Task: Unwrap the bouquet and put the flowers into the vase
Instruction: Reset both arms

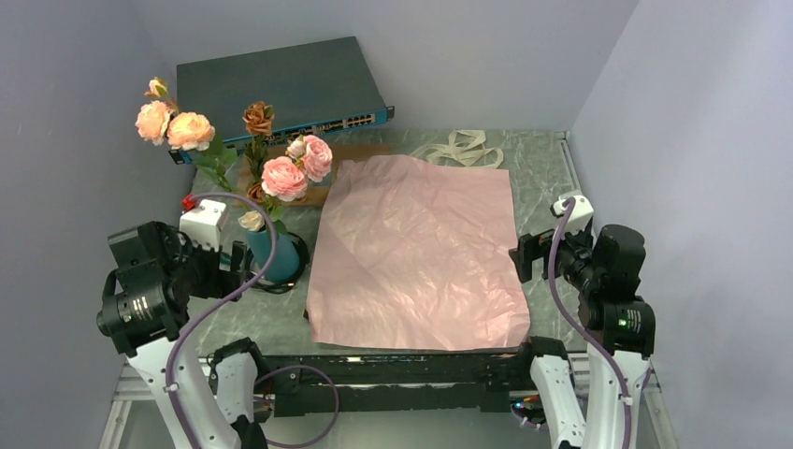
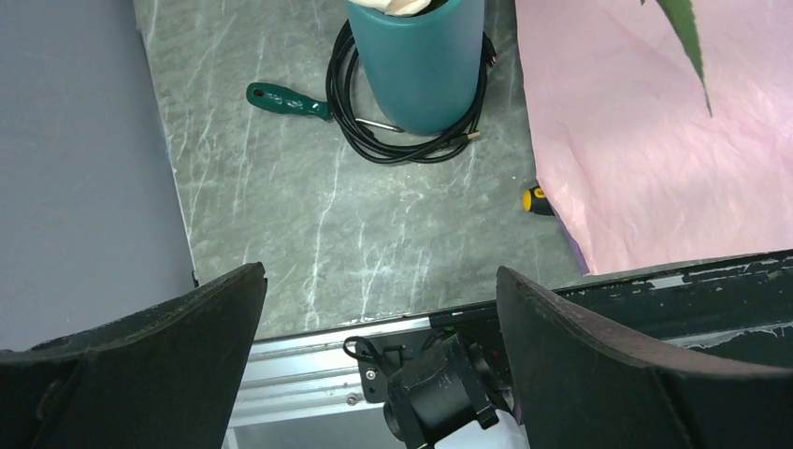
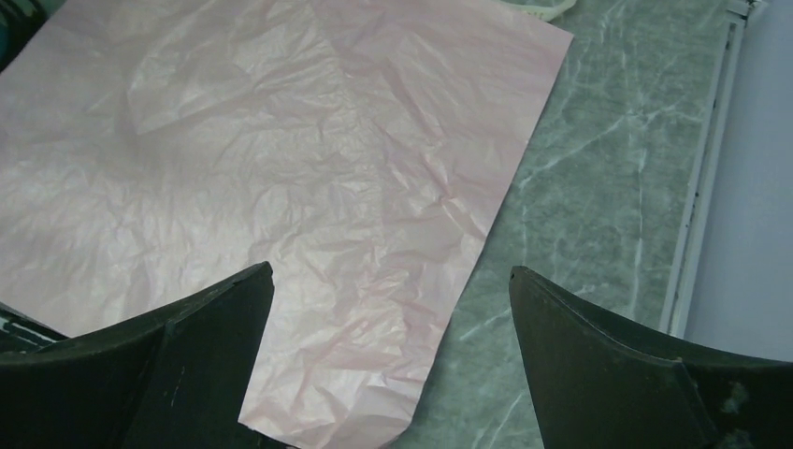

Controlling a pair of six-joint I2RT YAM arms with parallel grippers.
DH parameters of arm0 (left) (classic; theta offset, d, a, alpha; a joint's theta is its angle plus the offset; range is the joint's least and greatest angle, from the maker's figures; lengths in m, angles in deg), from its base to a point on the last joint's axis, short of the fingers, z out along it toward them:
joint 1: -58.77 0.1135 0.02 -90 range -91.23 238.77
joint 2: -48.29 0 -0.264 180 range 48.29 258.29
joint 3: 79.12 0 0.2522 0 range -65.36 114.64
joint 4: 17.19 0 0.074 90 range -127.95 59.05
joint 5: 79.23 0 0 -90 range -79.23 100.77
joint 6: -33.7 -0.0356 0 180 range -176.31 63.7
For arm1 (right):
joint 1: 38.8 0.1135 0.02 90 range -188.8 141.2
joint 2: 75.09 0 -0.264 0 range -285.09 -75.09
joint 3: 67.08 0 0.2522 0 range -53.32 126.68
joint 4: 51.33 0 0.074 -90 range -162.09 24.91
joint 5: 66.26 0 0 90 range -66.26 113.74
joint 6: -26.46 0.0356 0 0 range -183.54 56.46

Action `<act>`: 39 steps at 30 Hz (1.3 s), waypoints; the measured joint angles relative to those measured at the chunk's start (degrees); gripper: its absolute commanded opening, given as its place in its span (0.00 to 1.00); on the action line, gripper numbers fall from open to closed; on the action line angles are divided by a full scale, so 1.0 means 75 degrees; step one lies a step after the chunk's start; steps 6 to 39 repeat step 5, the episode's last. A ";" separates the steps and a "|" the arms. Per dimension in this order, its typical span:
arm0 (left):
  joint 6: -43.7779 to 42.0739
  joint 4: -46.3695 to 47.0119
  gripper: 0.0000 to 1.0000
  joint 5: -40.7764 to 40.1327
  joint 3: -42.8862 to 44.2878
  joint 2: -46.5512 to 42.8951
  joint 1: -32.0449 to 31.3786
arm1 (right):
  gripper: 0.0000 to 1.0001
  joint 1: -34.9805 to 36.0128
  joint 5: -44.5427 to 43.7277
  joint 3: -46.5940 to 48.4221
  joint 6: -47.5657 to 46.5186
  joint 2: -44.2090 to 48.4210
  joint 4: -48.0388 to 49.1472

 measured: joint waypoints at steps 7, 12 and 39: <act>0.0017 0.0023 0.99 -0.0073 -0.0044 -0.0277 0.0000 | 1.00 0.0000 -0.0326 -0.0079 -0.0108 0.0169 -0.0146; 0.0017 0.0023 0.99 -0.0073 -0.0044 -0.0277 0.0000 | 1.00 0.0000 -0.0326 -0.0079 -0.0108 0.0169 -0.0146; 0.0017 0.0023 0.99 -0.0073 -0.0044 -0.0277 0.0000 | 1.00 0.0000 -0.0326 -0.0079 -0.0108 0.0169 -0.0146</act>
